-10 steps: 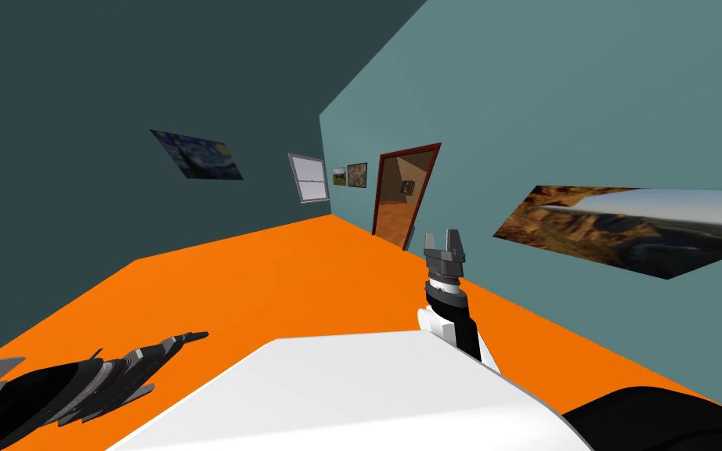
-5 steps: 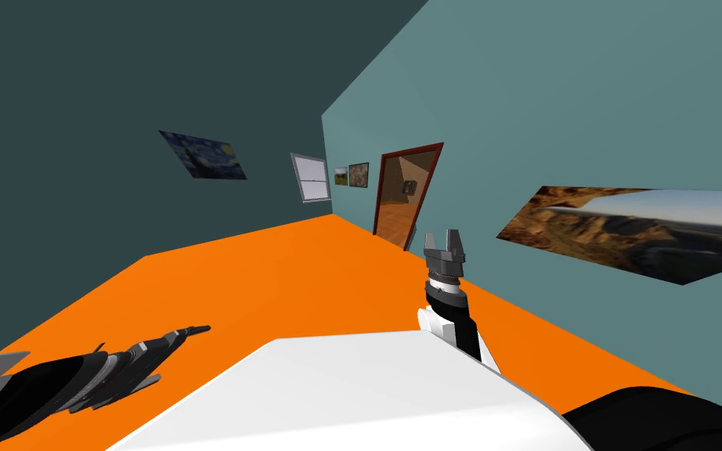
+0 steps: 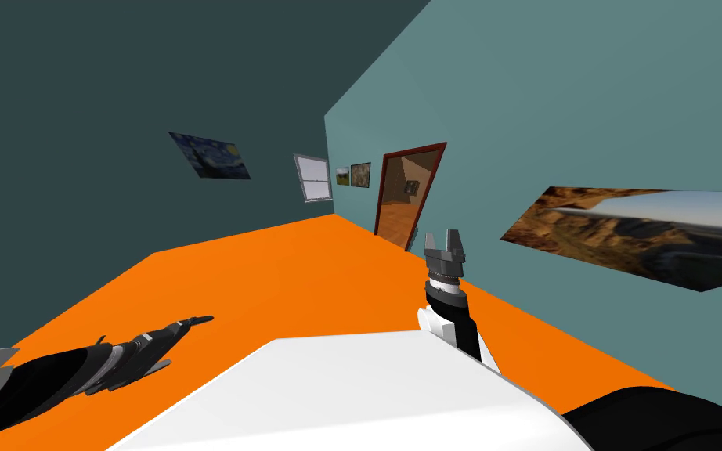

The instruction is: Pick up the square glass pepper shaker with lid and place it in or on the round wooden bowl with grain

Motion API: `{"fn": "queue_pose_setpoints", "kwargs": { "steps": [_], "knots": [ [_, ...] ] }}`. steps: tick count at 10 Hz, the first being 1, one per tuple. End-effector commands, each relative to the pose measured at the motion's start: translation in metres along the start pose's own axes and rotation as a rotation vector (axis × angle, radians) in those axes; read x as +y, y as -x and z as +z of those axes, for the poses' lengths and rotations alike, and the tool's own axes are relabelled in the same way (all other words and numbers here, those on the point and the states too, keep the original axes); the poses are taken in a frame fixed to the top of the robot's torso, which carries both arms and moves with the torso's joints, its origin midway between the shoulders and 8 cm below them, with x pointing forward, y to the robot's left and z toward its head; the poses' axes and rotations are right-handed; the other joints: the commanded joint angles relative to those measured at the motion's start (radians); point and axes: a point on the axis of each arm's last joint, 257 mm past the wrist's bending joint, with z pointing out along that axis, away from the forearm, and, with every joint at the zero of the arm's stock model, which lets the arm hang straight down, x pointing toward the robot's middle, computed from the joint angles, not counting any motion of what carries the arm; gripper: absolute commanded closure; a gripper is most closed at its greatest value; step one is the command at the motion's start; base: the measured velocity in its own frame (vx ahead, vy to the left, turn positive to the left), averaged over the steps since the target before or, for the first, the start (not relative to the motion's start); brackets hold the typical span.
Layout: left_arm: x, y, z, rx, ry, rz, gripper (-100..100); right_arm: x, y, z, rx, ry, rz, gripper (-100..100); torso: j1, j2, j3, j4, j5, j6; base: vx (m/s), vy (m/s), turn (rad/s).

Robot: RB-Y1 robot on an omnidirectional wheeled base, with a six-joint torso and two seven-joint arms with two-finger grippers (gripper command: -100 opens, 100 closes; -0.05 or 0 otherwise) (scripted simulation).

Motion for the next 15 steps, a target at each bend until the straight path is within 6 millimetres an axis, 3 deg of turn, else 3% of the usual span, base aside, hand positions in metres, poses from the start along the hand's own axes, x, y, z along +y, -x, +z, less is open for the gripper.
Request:
{"fn": "queue_pose_setpoints", "kwargs": {
  "steps": [1,2,5,6,7,9,10,13,14,15],
  "knots": [
    [-0.008,0.001,-0.002,0.008,-0.012,-0.012,-100,0.0,0.0,0.0,0.0,0.0,0.0,0,0.0,0.0,0.0,0.0,0.0,0.0,-0.026,-0.064,0.044],
    [0.01,-0.005,-0.001,0.017,0.021,-0.001,-100,0.0,0.0,0.0,0.0,0.0,0.0,0,0.0,0.001,0.0,0.0,0.0,0.0,-0.016,-0.02,-0.014],
    [0.01,-0.005,-0.001,0.017,0.021,-0.001,-100,0.0,0.0,0.0,0.0,0.0,0.0,0,0.005,-0.002,-0.001,0.0,0.001,0.001,0.001,0.009,-0.004],
    [0.027,-0.018,-0.002,0.055,0.067,-0.013,-100,0.0,0.0,0.0,0.0,0.0,0.0,0,0.005,-0.002,-0.001,0.0,0.001,0.001,-0.015,-0.024,0.105],
    [0.026,-0.017,-0.002,0.054,0.065,-0.014,-100,0.0,0.0,0.0,0.0,0.0,0.0,0,0.003,-0.001,0.0,0.0,0.001,0.0,-0.021,-0.043,0.064],
    [0.068,-0.049,-0.01,0.142,0.174,-0.032,-100,0.0,0.0,0.0,0.0,0.0,0.0,0,0.0,0.001,0.0,0.0,0.0,0.0,-0.044,-0.089,0.132],
    [0.058,-0.048,-0.011,0.141,0.157,-0.044,-100,0.0,0.0,0.0,0.0,0.0,0.0,0,-0.003,0.002,0.001,0.001,-0.001,0.0,-0.045,-0.094,0.09],
    [0.068,-0.05,-0.011,0.144,0.177,-0.044,-100,0.0,0.0,0.0,0.0,0.0,0.0,0,0.003,-0.001,-0.001,0.0,0.0,0.001,-0.006,-0.005,-0.009],
    [0.091,-0.068,-0.019,0.195,0.238,-0.061,-100,0.0,0.0,0.0,0.0,0.0,0.0,0,0.005,-0.002,-0.001,-0.001,0.001,0.001,-0.022,-0.033,0.131],
    [0.091,-0.069,-0.019,0.196,0.24,-0.065,-100,0.0,0.0,0.0,0.0,0.0,0.0,0,0.002,0.0,0.0,0.0,0.001,0.0,-0.028,-0.054,0.101]
  ]
}}
